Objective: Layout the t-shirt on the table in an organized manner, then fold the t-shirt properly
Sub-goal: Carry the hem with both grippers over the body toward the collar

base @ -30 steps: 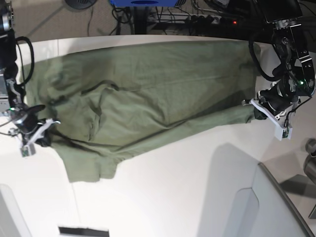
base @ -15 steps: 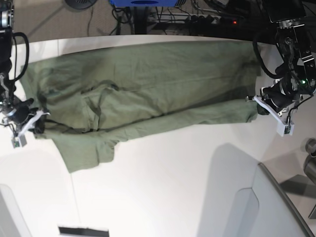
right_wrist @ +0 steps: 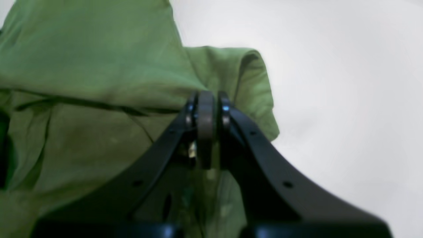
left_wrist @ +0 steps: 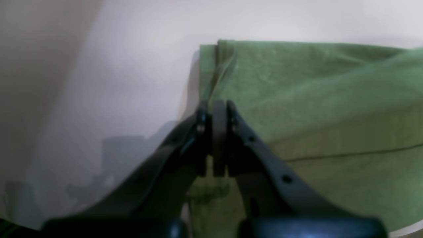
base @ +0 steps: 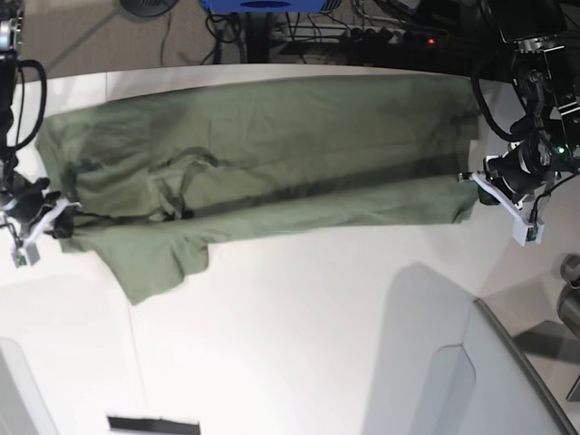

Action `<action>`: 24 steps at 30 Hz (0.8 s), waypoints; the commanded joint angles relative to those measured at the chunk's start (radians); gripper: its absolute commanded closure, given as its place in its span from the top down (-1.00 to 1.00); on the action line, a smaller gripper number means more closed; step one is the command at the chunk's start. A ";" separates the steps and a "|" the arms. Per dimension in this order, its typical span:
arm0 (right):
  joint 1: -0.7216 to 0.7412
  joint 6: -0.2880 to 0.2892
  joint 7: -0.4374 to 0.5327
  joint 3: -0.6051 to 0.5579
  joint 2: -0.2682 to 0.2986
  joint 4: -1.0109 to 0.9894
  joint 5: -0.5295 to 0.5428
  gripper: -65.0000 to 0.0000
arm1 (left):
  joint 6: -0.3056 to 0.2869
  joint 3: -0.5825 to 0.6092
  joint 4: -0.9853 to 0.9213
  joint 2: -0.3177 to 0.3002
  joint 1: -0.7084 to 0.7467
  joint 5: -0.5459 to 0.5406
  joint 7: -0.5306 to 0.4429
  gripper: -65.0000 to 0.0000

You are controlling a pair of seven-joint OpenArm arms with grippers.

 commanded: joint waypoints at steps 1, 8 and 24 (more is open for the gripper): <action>0.021 0.007 0.007 0.008 0.018 0.038 0.008 -1.00 | 0.003 -0.006 0.015 -0.018 -0.011 -0.009 -0.015 -1.00; 0.019 0.007 -0.116 0.011 0.018 0.153 0.007 -1.00 | 0.003 -0.006 0.021 -0.018 -0.015 -0.009 -0.014 -1.00; 0.019 0.007 -0.194 0.013 0.040 0.174 0.008 -1.00 | -0.020 -0.062 -0.019 -0.047 -0.015 -0.009 -0.014 -1.00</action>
